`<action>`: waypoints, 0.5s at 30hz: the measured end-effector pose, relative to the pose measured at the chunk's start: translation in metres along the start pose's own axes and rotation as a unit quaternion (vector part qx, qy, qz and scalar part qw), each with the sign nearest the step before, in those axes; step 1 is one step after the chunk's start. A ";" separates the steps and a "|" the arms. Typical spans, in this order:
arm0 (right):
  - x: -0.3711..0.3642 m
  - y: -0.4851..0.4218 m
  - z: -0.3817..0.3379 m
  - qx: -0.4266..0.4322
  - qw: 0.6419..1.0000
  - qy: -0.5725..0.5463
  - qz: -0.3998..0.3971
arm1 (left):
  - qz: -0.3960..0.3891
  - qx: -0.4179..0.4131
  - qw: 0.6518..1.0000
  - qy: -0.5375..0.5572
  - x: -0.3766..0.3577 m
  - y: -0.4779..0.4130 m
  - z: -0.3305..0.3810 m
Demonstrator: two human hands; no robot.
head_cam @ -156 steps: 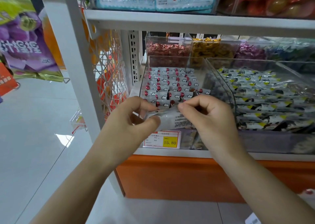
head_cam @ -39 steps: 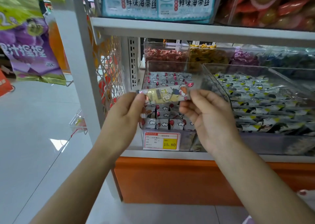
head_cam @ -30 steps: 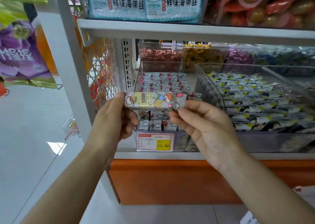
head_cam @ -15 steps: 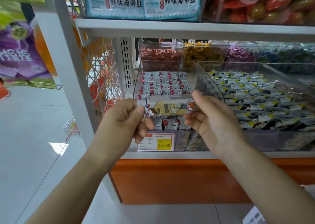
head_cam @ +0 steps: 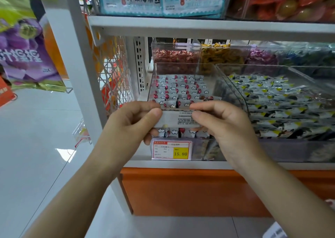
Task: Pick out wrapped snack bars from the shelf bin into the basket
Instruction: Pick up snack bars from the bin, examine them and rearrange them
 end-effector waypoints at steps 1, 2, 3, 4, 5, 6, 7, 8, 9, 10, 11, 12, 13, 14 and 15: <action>0.000 0.000 -0.001 -0.002 1.000 -0.007 0.005 | -0.006 -0.002 1.000 -0.002 0.000 0.000 0.001; 0.000 0.000 -0.001 -0.002 1.000 -0.011 0.009 | -0.012 -0.006 1.000 -0.007 -0.001 0.001 0.002; -0.001 0.000 -0.002 0.000 1.000 -0.007 0.016 | -0.017 -0.016 1.000 -0.016 -0.002 0.001 0.003; -0.002 -0.001 -0.003 0.007 1.000 0.003 0.026 | -0.022 -0.027 0.999 -0.026 -0.003 0.002 0.003; -0.002 -0.001 -0.003 0.017 0.999 0.017 0.040 | -0.025 -0.037 0.998 -0.038 -0.004 0.003 0.004; -0.002 -0.001 -0.002 0.031 0.998 0.032 0.053 | -0.026 -0.042 0.998 -0.050 -0.006 0.004 0.004; -0.002 0.000 -0.003 0.045 0.996 0.044 0.062 | -0.026 -0.045 0.997 -0.063 -0.007 0.005 0.003; -0.003 0.000 -0.004 0.059 0.995 0.055 0.066 | -0.025 -0.046 0.996 -0.074 -0.009 0.005 0.003; -0.004 0.001 -0.006 0.074 0.993 0.067 0.064 | -0.022 -0.046 0.995 -0.082 -0.009 0.005 0.002; -0.006 0.003 -0.007 0.091 0.991 0.080 0.059 | -0.015 -0.046 0.995 -0.086 -0.010 0.005 0.001; -0.007 0.004 -0.009 0.108 0.989 0.090 0.052 | -0.006 -0.048 0.995 -0.089 -0.009 0.004 0.000; -0.009 0.006 -0.010 0.122 0.987 0.094 0.044 | 0.003 -0.050 0.994 -0.094 -0.008 0.004 0.001; -0.010 0.007 -0.011 0.134 0.986 0.091 0.037 | 0.010 -0.052 0.994 -0.099 -0.006 0.004 0.001; -0.011 0.008 -0.012 0.142 0.986 0.087 0.031 | 0.012 -0.048 0.994 -0.101 -0.003 0.003 0.002; -0.012 0.009 -0.012 0.146 0.986 0.082 0.027 | 0.011 -0.042 0.994 -0.101 -0.001 0.002 0.002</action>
Point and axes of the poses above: each hand's wrist, its own y-axis away from the middle knuckle, its own x-axis out of the back of the hand, z = x × y, the point moved 1 cm from there along -y, towards the middle knuckle, and after that the axes turned 2 degrees about z, right-handed, at the moved point
